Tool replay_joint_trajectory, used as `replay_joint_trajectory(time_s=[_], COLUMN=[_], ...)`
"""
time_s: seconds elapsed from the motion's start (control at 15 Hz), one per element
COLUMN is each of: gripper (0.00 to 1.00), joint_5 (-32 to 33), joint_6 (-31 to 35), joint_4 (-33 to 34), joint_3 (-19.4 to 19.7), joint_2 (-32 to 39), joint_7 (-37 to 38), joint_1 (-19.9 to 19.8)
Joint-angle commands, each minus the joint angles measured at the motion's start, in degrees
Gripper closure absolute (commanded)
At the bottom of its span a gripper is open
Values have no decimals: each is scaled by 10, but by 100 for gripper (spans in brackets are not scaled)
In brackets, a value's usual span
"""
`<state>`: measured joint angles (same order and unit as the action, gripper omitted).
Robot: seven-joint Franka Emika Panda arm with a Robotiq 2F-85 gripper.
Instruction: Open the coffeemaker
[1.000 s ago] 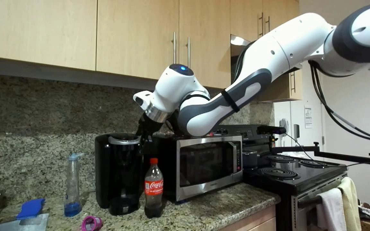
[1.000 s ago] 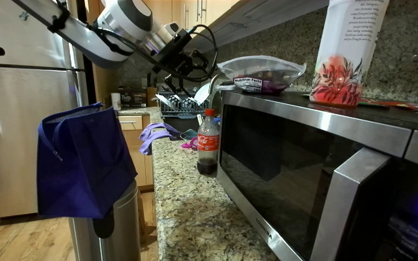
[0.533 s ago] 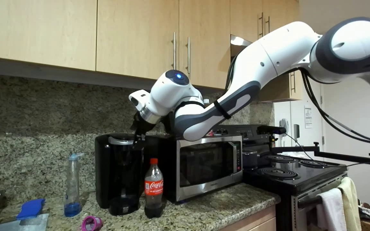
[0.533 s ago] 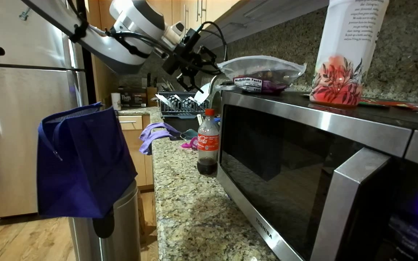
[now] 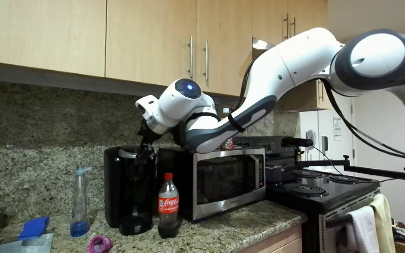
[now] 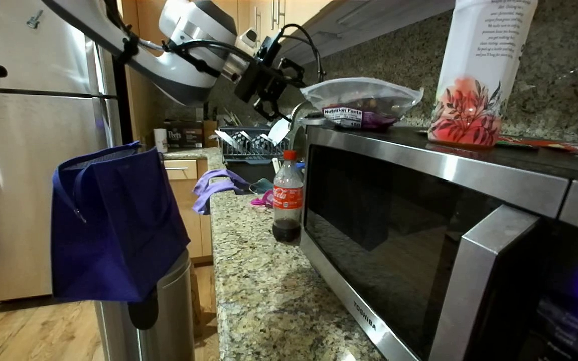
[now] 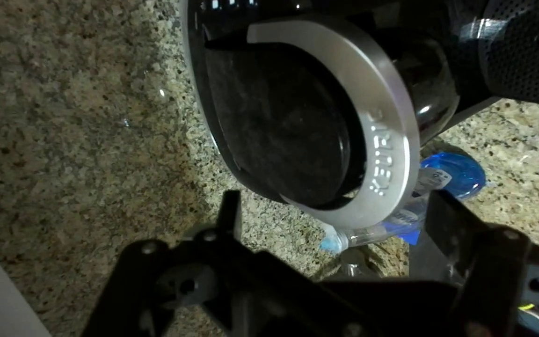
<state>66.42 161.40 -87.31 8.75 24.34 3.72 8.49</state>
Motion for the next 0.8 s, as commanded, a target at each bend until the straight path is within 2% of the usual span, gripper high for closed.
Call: replay_joint_trajectory(time_s=[0.0,0.27,0.4,0.47,0.73], gripper=[0,0,0,0,0], joint_5=[64,118,22,-15,-141], joint_6=[8,-7,-20,-36,-97], joint_4=[35,55,1,-26,-70], joint_3=[26,45,5,-46,-98], joint_2=[17,20,0,-12,-29], joint_7=[55,103,10,-35,-127], joint_1=[20,40,21,-9,-28])
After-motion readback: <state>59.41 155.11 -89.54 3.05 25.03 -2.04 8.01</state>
